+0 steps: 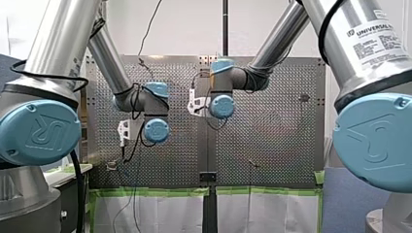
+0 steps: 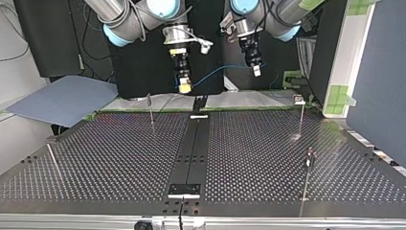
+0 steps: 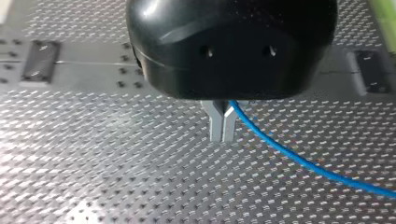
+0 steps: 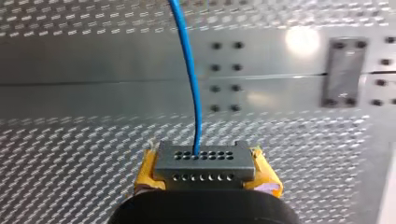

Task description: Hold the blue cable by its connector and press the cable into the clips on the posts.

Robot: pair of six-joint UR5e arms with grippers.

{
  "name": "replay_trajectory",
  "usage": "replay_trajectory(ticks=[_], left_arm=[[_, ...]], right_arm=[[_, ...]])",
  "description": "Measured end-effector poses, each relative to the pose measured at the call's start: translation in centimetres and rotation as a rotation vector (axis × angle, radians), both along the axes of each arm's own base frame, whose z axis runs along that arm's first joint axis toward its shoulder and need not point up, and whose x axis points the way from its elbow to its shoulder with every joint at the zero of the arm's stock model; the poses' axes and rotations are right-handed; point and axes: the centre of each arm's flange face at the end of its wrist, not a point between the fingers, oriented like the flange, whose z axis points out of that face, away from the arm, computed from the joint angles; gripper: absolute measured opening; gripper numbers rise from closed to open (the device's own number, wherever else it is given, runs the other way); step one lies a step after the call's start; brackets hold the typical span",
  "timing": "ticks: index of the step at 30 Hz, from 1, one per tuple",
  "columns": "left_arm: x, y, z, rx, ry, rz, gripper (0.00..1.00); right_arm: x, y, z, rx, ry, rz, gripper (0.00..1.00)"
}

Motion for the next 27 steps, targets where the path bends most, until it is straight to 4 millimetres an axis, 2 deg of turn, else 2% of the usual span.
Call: replay_trajectory(ticks=[4, 16, 27], left_arm=[[0.8, -0.2, 2.3, -0.022, -0.030, 0.033, 0.00], [2.8, -0.6, 10.3, -0.101, -0.128, 0.110, 0.00], [3.6, -0.2, 18.5, -0.190, -0.226, 0.161, 0.00]], right_arm=[[-0.1, -0.6, 3.1, -0.018, -0.021, 0.024, 0.00], [-1.7, -0.7, 9.8, -0.049, -0.040, 0.052, 0.00], [-1.3, -1.3, 11.6, -0.060, -0.037, 0.103, 0.00]])
